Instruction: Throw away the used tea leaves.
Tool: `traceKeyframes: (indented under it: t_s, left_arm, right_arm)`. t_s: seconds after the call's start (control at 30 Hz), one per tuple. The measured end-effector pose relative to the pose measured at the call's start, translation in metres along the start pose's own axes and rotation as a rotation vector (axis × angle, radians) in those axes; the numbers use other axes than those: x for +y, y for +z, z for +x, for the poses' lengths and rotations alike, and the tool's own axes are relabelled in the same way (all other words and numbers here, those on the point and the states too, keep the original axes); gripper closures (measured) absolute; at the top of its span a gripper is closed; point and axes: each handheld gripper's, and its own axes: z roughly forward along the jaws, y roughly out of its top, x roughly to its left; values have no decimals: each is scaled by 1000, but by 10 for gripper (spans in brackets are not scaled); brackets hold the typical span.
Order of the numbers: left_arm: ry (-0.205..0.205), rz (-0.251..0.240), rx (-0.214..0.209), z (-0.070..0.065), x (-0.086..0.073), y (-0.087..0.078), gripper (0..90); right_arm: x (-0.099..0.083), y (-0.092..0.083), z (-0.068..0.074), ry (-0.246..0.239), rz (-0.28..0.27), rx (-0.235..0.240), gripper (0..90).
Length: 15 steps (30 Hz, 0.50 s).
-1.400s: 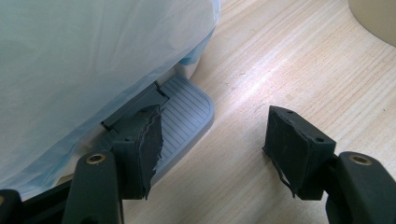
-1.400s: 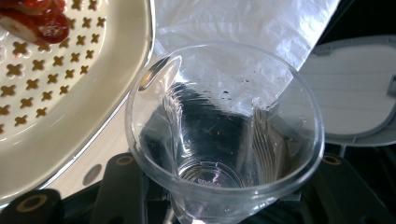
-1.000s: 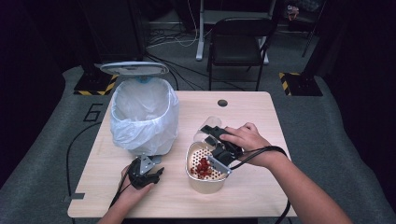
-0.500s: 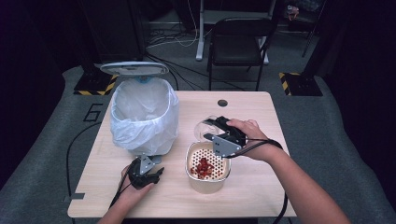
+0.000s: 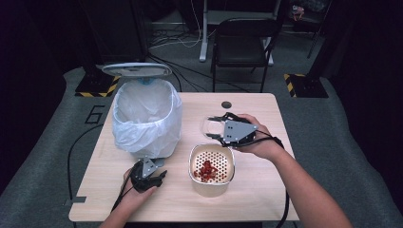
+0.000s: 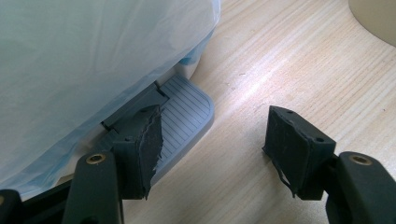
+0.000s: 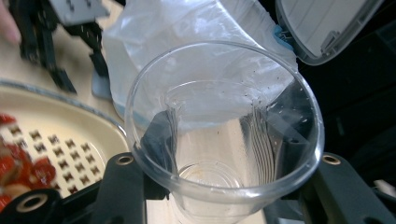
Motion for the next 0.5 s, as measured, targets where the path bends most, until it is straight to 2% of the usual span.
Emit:
traceKeyframes:
  t_s: [0.1,0.13,0.2,0.27,0.3,0.33,0.37,0.5]
  left_arm:
    - [0,0,0,0,0,0,367]
    - [0,0,0,0,0,0,366]
    - [0,0,0,0,0,0,366]
    - [0,0,0,0,0,0,367]
    - [0,0,0,0,0,0,367]
    - [0,0,0,0,0,0,367]
    - [0,0,0,0,0,0,366]
    - [0,0,0,0,0,0,366]
  right_arm:
    - [-5,-1,-4,84,-40,4,501]
    - [-8,-2,-6,135,-58,7,501]
    - [-11,-2,-8,185,-78,9,501]
    - [-16,-2,-10,262,-117,14,501]
    - [-16,-2,-10,262,-117,14,501]
    - [-18,-1,-10,297,-132,17,502]
    - [-22,-1,-12,354,-150,30,502]
    - [-28,1,-15,465,-198,49,505]
